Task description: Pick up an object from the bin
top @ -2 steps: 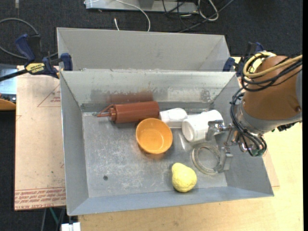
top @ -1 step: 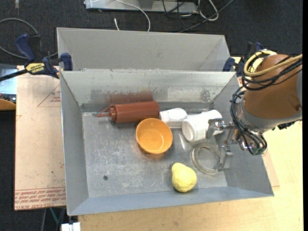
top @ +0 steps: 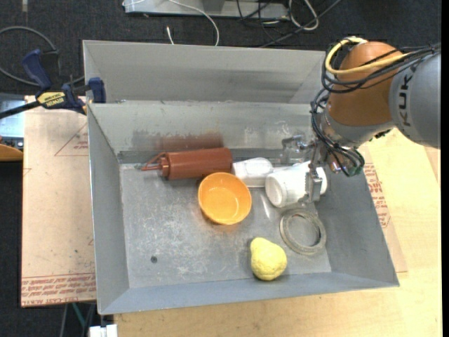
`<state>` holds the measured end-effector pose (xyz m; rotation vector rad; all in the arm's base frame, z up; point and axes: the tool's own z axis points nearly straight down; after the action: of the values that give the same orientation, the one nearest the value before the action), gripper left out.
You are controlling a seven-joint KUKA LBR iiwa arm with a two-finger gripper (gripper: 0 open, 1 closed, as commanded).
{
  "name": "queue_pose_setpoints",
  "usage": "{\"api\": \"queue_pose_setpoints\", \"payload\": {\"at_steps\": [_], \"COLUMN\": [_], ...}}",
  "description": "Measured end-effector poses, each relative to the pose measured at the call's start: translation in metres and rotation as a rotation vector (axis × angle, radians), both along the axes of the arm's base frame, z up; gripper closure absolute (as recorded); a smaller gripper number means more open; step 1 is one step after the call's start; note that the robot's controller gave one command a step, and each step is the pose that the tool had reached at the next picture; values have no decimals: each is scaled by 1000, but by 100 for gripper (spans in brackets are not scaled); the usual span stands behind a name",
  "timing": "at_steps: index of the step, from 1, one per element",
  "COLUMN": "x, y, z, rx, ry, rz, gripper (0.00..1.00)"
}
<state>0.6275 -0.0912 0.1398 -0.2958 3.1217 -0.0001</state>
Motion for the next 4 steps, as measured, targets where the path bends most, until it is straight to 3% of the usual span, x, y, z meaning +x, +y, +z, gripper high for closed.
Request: {"api": "queue_pose_setpoints", "payload": {"at_steps": [1, 2, 3, 4], "x": [-5, 6, 10, 7], "y": [-35, -17, -15, -14], "z": [6, -9, -70, -67], "rx": [-2, 2, -1, -2], "ry": [1, 1, 0, -5], "rz": [37, 79, 311, 190], "gripper": [0, 0, 0, 100]}}
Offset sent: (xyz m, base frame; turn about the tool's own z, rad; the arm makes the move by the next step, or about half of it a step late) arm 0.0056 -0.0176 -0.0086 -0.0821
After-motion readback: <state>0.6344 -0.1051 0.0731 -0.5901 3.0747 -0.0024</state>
